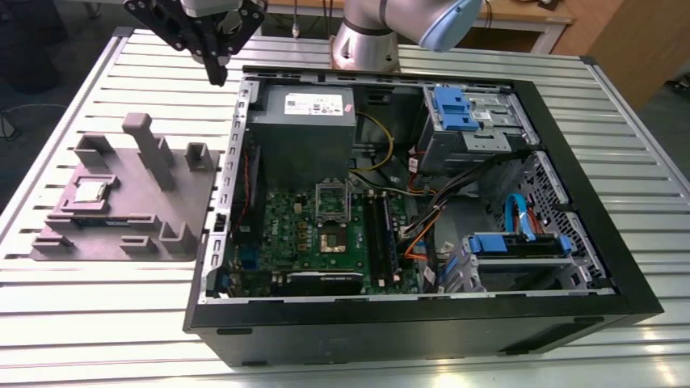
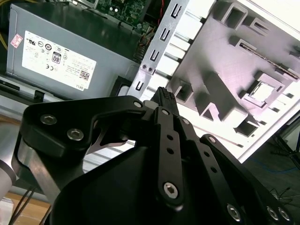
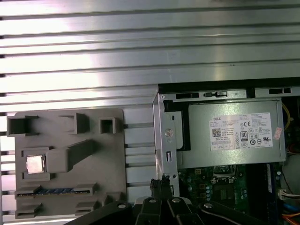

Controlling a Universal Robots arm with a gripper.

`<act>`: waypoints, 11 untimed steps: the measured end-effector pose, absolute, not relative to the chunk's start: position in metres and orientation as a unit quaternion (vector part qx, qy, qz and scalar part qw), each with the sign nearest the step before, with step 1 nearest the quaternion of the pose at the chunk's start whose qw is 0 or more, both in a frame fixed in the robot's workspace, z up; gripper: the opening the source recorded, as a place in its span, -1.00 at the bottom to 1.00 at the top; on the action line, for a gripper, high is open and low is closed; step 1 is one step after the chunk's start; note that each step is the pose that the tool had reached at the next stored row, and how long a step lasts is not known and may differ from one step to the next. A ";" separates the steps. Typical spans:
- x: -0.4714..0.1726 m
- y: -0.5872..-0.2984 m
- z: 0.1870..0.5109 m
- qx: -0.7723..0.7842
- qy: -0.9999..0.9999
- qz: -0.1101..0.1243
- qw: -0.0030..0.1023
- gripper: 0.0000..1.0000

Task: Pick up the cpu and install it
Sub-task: 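Reach for the cpu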

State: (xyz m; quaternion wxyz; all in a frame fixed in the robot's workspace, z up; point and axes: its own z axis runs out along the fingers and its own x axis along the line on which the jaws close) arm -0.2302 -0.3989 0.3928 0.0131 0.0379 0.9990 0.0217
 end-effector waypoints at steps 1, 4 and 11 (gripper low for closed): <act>-0.230 -0.399 0.393 0.038 0.999 0.022 0.013 -0.80; -0.231 -0.399 0.393 0.038 0.999 0.022 0.013 -0.80; -0.233 -0.399 0.393 0.038 0.999 0.022 0.013 -0.80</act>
